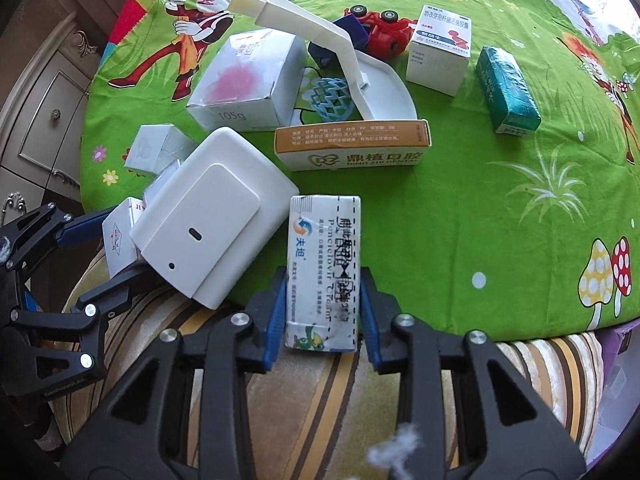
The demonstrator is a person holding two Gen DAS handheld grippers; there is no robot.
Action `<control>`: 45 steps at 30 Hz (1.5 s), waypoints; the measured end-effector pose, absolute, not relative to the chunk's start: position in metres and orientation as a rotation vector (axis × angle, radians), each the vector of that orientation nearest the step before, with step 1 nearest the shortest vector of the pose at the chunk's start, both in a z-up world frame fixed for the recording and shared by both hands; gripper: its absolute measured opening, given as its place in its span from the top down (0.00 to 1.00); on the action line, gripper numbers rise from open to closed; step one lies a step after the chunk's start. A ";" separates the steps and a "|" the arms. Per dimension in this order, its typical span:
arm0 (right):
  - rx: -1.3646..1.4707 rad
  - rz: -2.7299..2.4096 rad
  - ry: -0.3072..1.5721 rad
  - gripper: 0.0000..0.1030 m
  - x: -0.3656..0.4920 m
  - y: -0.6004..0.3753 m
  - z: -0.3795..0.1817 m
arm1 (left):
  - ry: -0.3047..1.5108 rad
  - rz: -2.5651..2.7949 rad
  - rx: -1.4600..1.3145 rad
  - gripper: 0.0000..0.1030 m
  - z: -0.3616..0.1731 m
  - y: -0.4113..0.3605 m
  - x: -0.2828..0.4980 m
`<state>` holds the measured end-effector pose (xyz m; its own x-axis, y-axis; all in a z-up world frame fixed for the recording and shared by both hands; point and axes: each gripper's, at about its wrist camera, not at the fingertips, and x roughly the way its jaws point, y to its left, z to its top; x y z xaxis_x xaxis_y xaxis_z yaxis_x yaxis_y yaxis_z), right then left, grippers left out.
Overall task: Organize rigid objects
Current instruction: 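Grasp the small white cube box with the left tool while the right tool grasps the blue-logo medicine box, then carry both held boxes over the purple-rimmed storage box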
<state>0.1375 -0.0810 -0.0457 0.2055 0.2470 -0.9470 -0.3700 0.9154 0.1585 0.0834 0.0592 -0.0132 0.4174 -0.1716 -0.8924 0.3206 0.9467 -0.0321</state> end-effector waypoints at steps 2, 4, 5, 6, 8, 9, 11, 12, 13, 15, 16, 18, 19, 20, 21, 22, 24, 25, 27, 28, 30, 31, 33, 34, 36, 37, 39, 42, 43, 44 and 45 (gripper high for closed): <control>-0.096 0.437 1.284 0.64 0.136 -0.085 -0.043 | 1.098 -0.295 0.138 0.50 -0.011 0.063 0.079; -0.085 0.441 1.269 0.64 0.128 -0.099 -0.036 | 1.097 -0.273 0.117 0.50 -0.009 0.067 0.074; -0.081 0.442 1.262 0.64 0.127 -0.102 -0.034 | 1.095 -0.262 0.107 0.52 -0.008 0.070 0.072; -0.077 0.443 1.254 0.64 0.124 -0.104 -0.031 | 1.093 -0.249 0.096 0.52 -0.006 0.072 0.070; -0.070 0.444 1.238 0.64 0.120 -0.110 -0.026 | 1.084 -0.231 0.074 0.53 -0.002 0.075 0.064; -0.065 0.446 1.231 0.64 0.118 -0.112 -0.023 | 1.078 -0.223 0.064 0.53 0.000 0.076 0.062; -0.052 0.449 1.218 0.64 0.116 -0.118 -0.018 | 1.068 -0.218 0.049 0.53 0.004 0.076 0.056; -0.049 0.449 1.211 0.64 0.114 -0.122 -0.014 | 1.064 -0.212 0.044 0.53 0.006 0.076 0.054; -0.046 0.451 1.204 0.64 0.111 -0.125 -0.012 | 1.059 -0.205 0.038 0.54 0.008 0.075 0.051; -0.039 0.456 1.188 0.64 0.108 -0.129 -0.007 | 1.046 -0.204 0.018 0.54 0.013 0.073 0.046; -0.036 0.456 1.179 0.64 0.105 -0.132 -0.004 | 1.040 -0.206 0.009 0.54 0.015 0.072 0.043; -0.027 0.459 1.163 0.64 0.098 -0.140 0.002 | 1.028 -0.211 0.002 0.54 0.020 0.065 0.039; -0.019 0.461 1.158 0.64 0.094 -0.147 0.006 | 1.022 -0.219 -0.003 0.54 0.022 0.061 0.037; -0.010 0.463 1.153 0.64 0.089 -0.154 0.010 | 1.017 -0.228 -0.008 0.54 0.024 0.056 0.036; -0.003 0.463 1.147 0.64 0.085 -0.161 0.013 | 1.011 -0.238 -0.011 0.54 0.026 0.050 0.036; -0.001 0.459 1.139 0.64 0.082 -0.165 0.015 | 1.006 -0.251 -0.013 0.54 0.028 0.044 0.035; 0.002 0.449 1.123 0.64 0.077 -0.176 0.019 | 0.996 -0.277 -0.026 0.54 0.031 0.031 0.035; 0.008 0.445 1.117 0.64 0.075 -0.178 0.019 | 0.992 -0.291 -0.035 0.54 0.032 0.025 0.036; 0.027 0.436 1.108 0.64 0.071 -0.192 0.022 | 0.983 -0.323 -0.053 0.54 0.035 0.011 0.037; 0.036 0.428 1.103 0.64 0.069 -0.201 0.024 | 0.980 -0.338 -0.061 0.54 0.036 0.004 0.037; 0.053 0.412 1.093 0.64 0.066 -0.215 0.026 | 0.974 -0.368 -0.073 0.54 0.038 -0.012 0.038; 0.060 0.403 1.088 0.64 0.064 -0.223 0.027 | 0.971 -0.382 -0.075 0.54 0.040 -0.020 0.039; 0.082 0.385 1.082 0.64 0.061 -0.240 0.029 | 0.970 -0.409 -0.077 0.54 0.042 -0.036 0.041; 0.094 0.377 1.079 0.64 0.059 -0.250 0.030 | 0.973 -0.425 -0.075 0.54 0.042 -0.045 0.042; 0.114 0.358 1.069 0.64 0.055 -0.267 0.032 | 0.977 -0.450 -0.062 0.54 0.043 -0.064 0.043; 0.124 0.348 1.062 0.64 0.053 -0.277 0.034 | 0.979 -0.464 -0.056 0.54 0.043 -0.074 0.044; 0.140 0.323 1.049 0.64 0.049 -0.297 0.037 | 0.985 -0.494 -0.044 0.54 0.043 -0.092 0.046; 0.158 0.270 1.035 0.64 0.042 -0.329 0.038 | 0.992 -0.534 -0.023 0.54 0.044 -0.121 0.049; 0.169 0.249 1.033 0.64 0.040 -0.341 0.037 | 0.993 -0.549 -0.015 0.54 0.044 -0.131 0.050; 0.178 0.226 1.030 0.64 0.037 -0.353 0.037 | 0.995 -0.562 -0.006 0.54 0.044 -0.141 0.050; 0.184 0.199 1.028 0.64 0.035 -0.366 0.036 | 0.997 -0.575 0.002 0.54 0.045 -0.151 0.051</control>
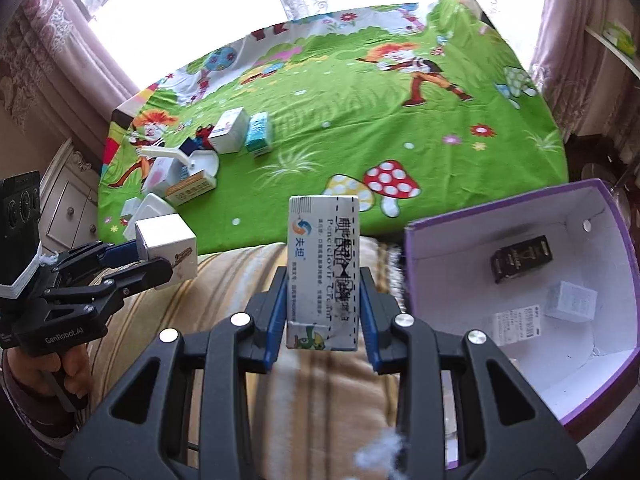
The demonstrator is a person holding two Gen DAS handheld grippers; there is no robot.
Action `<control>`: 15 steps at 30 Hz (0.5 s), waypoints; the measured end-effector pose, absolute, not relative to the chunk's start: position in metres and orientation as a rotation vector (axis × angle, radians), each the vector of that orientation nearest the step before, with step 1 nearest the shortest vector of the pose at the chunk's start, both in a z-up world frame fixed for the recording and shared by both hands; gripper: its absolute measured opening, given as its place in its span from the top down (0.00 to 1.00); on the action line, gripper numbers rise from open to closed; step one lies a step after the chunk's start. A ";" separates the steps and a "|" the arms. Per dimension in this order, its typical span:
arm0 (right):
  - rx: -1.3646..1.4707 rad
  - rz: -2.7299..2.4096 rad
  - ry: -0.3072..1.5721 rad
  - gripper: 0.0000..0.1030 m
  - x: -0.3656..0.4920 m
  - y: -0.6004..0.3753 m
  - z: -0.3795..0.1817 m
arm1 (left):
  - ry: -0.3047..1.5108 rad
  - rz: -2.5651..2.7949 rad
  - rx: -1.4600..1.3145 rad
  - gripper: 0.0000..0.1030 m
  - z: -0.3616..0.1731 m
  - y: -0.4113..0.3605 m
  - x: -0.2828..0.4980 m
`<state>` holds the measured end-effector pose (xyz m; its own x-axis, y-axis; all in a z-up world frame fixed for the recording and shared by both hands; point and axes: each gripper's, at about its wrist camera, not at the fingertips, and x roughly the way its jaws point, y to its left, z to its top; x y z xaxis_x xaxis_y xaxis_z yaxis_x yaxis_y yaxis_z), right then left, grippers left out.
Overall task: Organize rigid objects
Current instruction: 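Carry both held boxes over the purple-rimmed storage box, then lower both boxes into the storage box and open both tools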
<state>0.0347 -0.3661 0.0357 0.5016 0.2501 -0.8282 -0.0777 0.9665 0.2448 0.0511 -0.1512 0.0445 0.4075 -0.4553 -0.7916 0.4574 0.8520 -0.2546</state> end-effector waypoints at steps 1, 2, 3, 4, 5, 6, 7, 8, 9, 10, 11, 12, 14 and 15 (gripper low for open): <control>0.188 0.172 1.025 0.64 0.032 -0.378 0.035 | 1.000 -0.588 0.010 0.54 0.044 -0.161 0.052; 0.195 0.149 1.022 0.64 0.028 -0.390 0.034 | 1.003 -0.602 0.018 0.54 0.044 -0.171 0.053; 0.201 0.128 1.018 0.64 0.025 -0.401 0.034 | 1.006 -0.616 0.027 0.54 0.044 -0.182 0.053; 0.199 0.101 1.015 0.64 0.021 -0.412 0.033 | 1.008 -0.629 0.036 0.54 0.044 -0.192 0.053; 0.193 0.072 1.013 0.64 0.018 -0.422 0.033 | 1.012 -0.641 0.044 0.54 0.043 -0.201 0.054; 0.196 0.048 1.012 0.64 0.015 -0.433 0.031 | 1.016 -0.654 0.052 0.54 0.043 -0.210 0.054; 0.207 0.029 1.013 0.64 0.011 -0.443 0.030 | 1.020 -0.667 0.058 0.54 0.043 -0.220 0.055; 0.217 0.008 1.016 0.64 0.008 -0.454 0.028 | 1.022 -0.677 0.066 0.54 0.042 -0.228 0.056; 0.218 -0.017 1.017 0.64 0.005 -0.463 0.026 | 1.023 -0.684 0.074 0.54 0.042 -0.236 0.056; 0.217 -0.042 1.018 0.64 0.002 -0.472 0.024 | 1.025 -0.692 0.081 0.54 0.042 -0.244 0.057; 0.221 -0.062 1.021 0.64 -0.002 -0.480 0.022 | 1.028 -0.700 0.086 0.54 0.042 -0.252 0.057; 0.231 -0.079 1.024 0.64 -0.005 -0.488 0.020 | 1.030 -0.709 0.092 0.54 0.042 -0.259 0.058; 0.238 -0.119 1.029 0.64 -0.010 -0.502 0.016 | 1.033 -0.725 0.104 0.54 0.042 -0.272 0.058; 0.238 -0.140 1.031 0.64 -0.013 -0.509 0.014 | 1.035 -0.731 0.108 0.54 0.042 -0.278 0.058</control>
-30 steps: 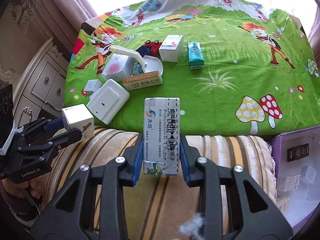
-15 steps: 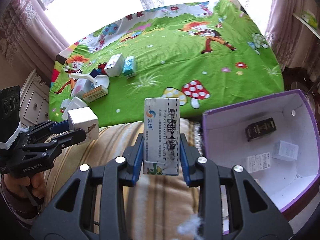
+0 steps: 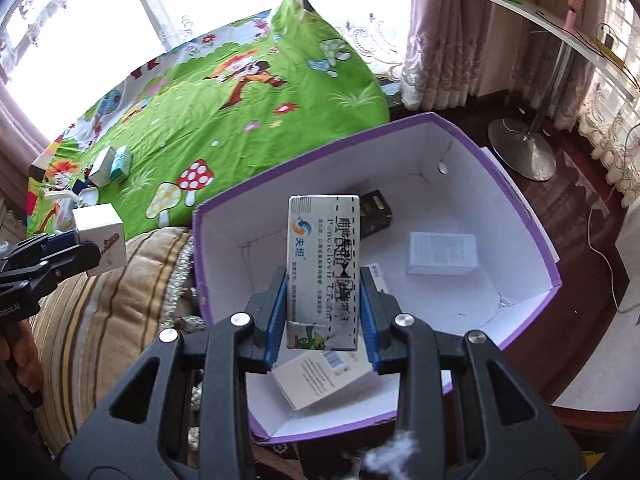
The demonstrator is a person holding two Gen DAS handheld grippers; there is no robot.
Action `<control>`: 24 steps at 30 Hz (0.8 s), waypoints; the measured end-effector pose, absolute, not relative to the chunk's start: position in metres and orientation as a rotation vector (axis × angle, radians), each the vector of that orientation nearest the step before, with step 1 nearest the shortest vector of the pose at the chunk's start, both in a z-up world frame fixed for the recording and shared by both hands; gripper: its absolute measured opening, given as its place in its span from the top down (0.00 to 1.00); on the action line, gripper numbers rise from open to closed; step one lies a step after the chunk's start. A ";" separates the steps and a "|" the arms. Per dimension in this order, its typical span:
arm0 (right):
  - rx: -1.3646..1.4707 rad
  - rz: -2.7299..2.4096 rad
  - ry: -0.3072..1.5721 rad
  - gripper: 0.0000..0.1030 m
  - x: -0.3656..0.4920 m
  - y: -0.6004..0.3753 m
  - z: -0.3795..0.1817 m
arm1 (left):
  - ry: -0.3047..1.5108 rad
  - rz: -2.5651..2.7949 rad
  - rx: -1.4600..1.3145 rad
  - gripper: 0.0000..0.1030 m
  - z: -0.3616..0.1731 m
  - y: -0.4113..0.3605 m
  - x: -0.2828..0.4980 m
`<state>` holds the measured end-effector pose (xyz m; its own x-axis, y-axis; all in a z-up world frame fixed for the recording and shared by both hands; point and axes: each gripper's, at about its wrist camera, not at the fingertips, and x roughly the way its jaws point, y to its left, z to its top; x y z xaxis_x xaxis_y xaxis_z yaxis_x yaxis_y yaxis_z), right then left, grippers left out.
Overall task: Organize rigid objects
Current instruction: 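Lower both boxes into the storage box and open both tools, then move both open tools back over the box pile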
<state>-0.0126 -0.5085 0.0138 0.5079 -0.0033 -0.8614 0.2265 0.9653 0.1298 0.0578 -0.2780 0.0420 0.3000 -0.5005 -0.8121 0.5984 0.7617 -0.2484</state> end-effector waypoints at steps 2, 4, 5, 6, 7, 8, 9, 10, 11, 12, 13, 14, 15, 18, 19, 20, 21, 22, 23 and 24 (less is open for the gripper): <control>0.245 -0.173 1.035 0.64 -0.017 -0.520 0.011 | 1.039 -0.743 0.117 0.54 0.042 -0.289 0.058; 0.247 -0.204 1.037 0.64 -0.022 -0.529 0.010 | 1.044 -0.753 0.124 0.54 0.041 -0.298 0.057; 0.248 -0.218 1.036 0.64 -0.024 -0.533 0.009 | 1.045 -0.759 0.123 0.54 0.041 -0.301 0.057; 0.249 -0.231 1.037 0.64 -0.026 -0.537 0.009 | 1.045 -0.766 0.118 0.54 0.041 -0.304 0.057; 0.249 -0.240 1.040 0.64 -0.027 -0.540 0.008 | 1.044 -0.775 0.111 0.53 0.041 -0.307 0.057; 0.252 -0.246 1.042 0.64 -0.028 -0.543 0.007 | 1.042 -0.782 0.106 0.53 0.042 -0.310 0.056; 0.258 -0.254 1.043 0.64 -0.029 -0.545 0.007 | 1.045 -0.791 0.103 0.52 0.041 -0.314 0.056; 0.265 -0.263 1.045 0.61 -0.030 -0.548 0.007 | 1.050 -0.803 0.100 0.50 0.041 -0.316 0.057; 0.273 -0.269 1.046 0.59 -0.030 -0.551 0.006 | 1.054 -0.810 0.098 0.46 0.040 -0.318 0.057; 0.280 -0.271 1.048 0.50 -0.031 -0.553 0.006 | 1.054 -0.808 0.098 0.44 0.039 -0.319 0.057; 0.282 -0.271 1.045 0.40 -0.032 -0.554 0.007 | 1.052 -0.802 0.097 0.41 0.039 -0.318 0.057; 0.281 -0.271 1.038 0.37 -0.032 -0.554 0.008 | 1.050 -0.801 0.089 0.40 0.040 -0.317 0.057; 0.278 -0.272 1.030 0.33 -0.032 -0.553 0.010 | 1.047 -0.802 0.077 0.40 0.040 -0.314 0.058; 0.264 -0.292 1.010 0.26 -0.033 -0.554 0.015 | 1.037 -0.779 0.046 0.37 0.041 -0.306 0.058; 0.256 -0.299 0.998 0.25 -0.033 -0.553 0.018 | 1.032 -0.770 0.036 0.36 0.041 -0.303 0.058; 0.245 -0.305 0.984 0.24 -0.033 -0.552 0.022 | 1.024 -0.763 0.028 0.36 0.042 -0.301 0.058; 0.231 -0.320 0.973 0.21 -0.033 -0.550 0.025 | 1.013 -0.757 0.020 0.36 0.044 -0.298 0.058; 0.215 -0.341 0.963 0.18 -0.032 -0.548 0.029 | 1.001 -0.751 0.014 0.36 0.046 -0.296 0.057; 0.201 -0.361 0.952 0.17 -0.031 -0.546 0.032 | 0.988 -0.745 0.011 0.36 0.048 -0.294 0.056; 0.190 -0.375 0.941 0.15 -0.030 -0.544 0.035 | 0.975 -0.735 0.013 0.35 0.050 -0.292 0.055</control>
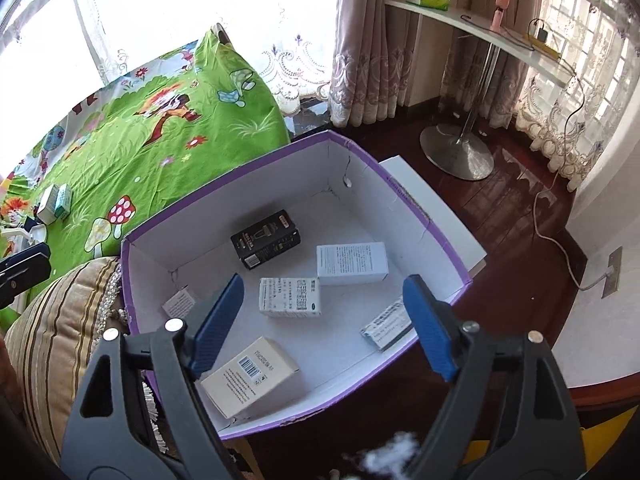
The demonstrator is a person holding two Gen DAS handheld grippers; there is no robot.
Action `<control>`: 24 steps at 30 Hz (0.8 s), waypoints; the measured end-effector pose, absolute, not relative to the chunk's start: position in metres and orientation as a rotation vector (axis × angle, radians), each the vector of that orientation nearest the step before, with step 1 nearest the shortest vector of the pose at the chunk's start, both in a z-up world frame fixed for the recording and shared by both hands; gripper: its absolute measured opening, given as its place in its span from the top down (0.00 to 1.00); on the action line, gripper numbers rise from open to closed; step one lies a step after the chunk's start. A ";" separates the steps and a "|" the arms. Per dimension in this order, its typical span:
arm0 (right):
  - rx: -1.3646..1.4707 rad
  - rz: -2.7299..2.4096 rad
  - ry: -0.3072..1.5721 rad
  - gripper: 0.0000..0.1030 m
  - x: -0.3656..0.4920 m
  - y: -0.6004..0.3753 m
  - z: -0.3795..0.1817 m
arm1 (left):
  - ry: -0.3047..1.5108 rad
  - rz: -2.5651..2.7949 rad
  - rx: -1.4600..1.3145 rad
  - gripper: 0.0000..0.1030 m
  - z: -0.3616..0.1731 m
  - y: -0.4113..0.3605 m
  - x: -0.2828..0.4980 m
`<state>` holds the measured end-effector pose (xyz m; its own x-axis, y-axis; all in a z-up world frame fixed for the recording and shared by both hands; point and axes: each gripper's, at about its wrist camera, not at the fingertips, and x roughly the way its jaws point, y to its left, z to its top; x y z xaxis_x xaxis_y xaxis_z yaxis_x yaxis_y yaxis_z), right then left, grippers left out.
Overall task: Organize rigid objects
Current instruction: 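Move both open tools back over the box pile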
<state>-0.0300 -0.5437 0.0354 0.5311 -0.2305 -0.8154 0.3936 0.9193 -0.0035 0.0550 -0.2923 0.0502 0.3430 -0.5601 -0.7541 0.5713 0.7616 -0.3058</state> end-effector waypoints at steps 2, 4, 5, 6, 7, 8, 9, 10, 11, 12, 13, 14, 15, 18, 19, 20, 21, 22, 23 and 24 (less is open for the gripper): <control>0.169 -0.381 0.909 0.14 -0.029 -0.538 0.042 | 0.948 -0.699 0.034 0.34 0.054 -0.290 0.052; 0.146 -0.346 0.863 0.13 -0.028 -0.527 0.050 | 0.924 -0.669 0.044 0.34 0.058 -0.286 0.050; 0.131 -0.333 0.852 0.13 -0.026 -0.522 0.054 | 0.910 -0.656 0.047 0.34 0.060 -0.283 0.048; 0.114 -0.325 0.843 0.13 -0.024 -0.516 0.057 | 0.893 -0.643 0.048 0.34 0.062 -0.280 0.047; 0.096 -0.317 0.834 0.13 -0.023 -0.511 0.061 | 0.872 -0.630 0.050 0.34 0.064 -0.277 0.045; 0.081 -0.303 0.822 0.13 -0.021 -0.505 0.064 | 0.853 -0.619 0.053 0.34 0.067 -0.273 0.044; 0.075 -0.278 0.806 0.13 -0.021 -0.500 0.068 | 0.836 -0.613 0.057 0.34 0.068 -0.270 0.043; 0.085 -0.247 0.791 0.13 -0.021 -0.496 0.071 | 0.821 -0.611 0.062 0.34 0.070 -0.266 0.042; 0.106 -0.209 0.781 0.13 -0.020 -0.492 0.074 | 0.809 -0.606 0.070 0.34 0.072 -0.262 0.040; 0.133 -0.170 0.777 0.13 -0.020 -0.488 0.075 | 0.798 -0.595 0.082 0.34 0.072 -0.258 0.039; 0.155 -0.135 0.779 0.13 -0.019 -0.484 0.076 | 0.791 -0.576 0.098 0.34 0.073 -0.254 0.039; 0.167 -0.103 0.784 0.13 -0.017 -0.479 0.076 | 0.789 -0.555 0.111 0.34 0.073 -0.248 0.039; 0.167 -0.081 0.788 0.13 -0.015 -0.474 0.076 | 0.796 -0.534 0.119 0.34 0.072 -0.243 0.040; 0.120 -0.057 0.813 0.13 -0.009 -0.453 0.073 | 0.800 -0.485 0.122 0.34 0.068 -0.224 0.042; 0.111 -0.047 0.818 0.13 -0.008 -0.448 0.073 | 0.799 -0.479 0.107 0.34 0.067 -0.217 0.043; 0.108 -0.033 0.820 0.13 -0.007 -0.443 0.073 | 0.798 -0.477 0.090 0.34 0.067 -0.209 0.043; 0.109 -0.017 0.823 0.13 -0.005 -0.439 0.073 | 0.796 -0.470 0.086 0.34 0.068 -0.203 0.042; 0.108 -0.006 0.828 0.13 -0.004 -0.434 0.073 | 0.790 -0.453 0.095 0.34 0.068 -0.198 0.042; 0.108 0.003 0.835 0.13 -0.002 -0.430 0.073 | 0.785 -0.436 0.110 0.34 0.067 -0.193 0.041; 0.110 0.017 0.840 0.13 0.000 -0.426 0.073 | 0.785 -0.424 0.122 0.34 0.066 -0.189 0.040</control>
